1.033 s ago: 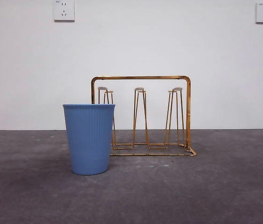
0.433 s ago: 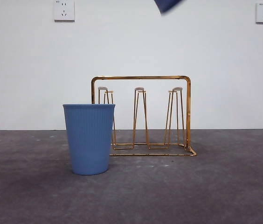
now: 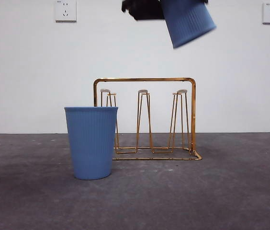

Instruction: Pick up cup 1,put cup 1 in the cup rack,pick up cup 2,put cup 2 in the cup rack

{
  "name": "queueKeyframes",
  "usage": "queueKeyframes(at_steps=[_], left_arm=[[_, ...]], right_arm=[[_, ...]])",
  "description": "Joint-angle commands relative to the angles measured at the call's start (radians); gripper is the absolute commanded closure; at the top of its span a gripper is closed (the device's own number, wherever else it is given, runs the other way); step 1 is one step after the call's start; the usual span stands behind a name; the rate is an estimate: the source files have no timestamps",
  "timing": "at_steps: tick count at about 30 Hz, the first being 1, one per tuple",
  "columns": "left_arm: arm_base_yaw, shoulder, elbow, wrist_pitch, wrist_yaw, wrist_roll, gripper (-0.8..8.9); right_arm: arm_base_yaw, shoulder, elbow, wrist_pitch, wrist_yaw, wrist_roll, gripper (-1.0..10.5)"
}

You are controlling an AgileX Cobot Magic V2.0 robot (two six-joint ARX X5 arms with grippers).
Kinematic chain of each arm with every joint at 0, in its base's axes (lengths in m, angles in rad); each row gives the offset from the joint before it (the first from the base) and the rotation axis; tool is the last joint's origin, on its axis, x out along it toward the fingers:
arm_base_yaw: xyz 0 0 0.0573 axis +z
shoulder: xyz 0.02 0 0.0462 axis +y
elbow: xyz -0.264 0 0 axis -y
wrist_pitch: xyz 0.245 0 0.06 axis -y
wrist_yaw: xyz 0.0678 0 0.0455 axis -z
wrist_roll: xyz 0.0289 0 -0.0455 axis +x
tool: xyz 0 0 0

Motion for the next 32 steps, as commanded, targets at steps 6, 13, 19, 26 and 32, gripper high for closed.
queueKeyframes(at_steps=[6,13,19,26,32], left_arm=[[0.010,0.083,0.009,-0.007,-0.040,0.046,8.22],[0.029,0.119,0.010,-0.001,-0.044,0.055,8.22],[0.036,0.145,0.010,0.006,-0.043,0.056,8.22],[0.037,0.177,0.010,0.018,-0.048,0.068,8.22],[0.038,0.222,0.010,0.022,-0.055,0.068,8.22]], right_arm=[[0.000,-0.002,-0.003,0.001,0.004,-0.006,7.3],[0.000,-0.002,-0.003,-0.015,0.004,-0.006,7.3],[0.000,-0.002,-0.003,-0.017,0.004,-0.006,7.3],[0.000,-0.002,-0.003,-0.018,0.004,-0.005,7.3],[0.000,-0.002,-0.005,-0.021,0.003,-0.003,7.3]])
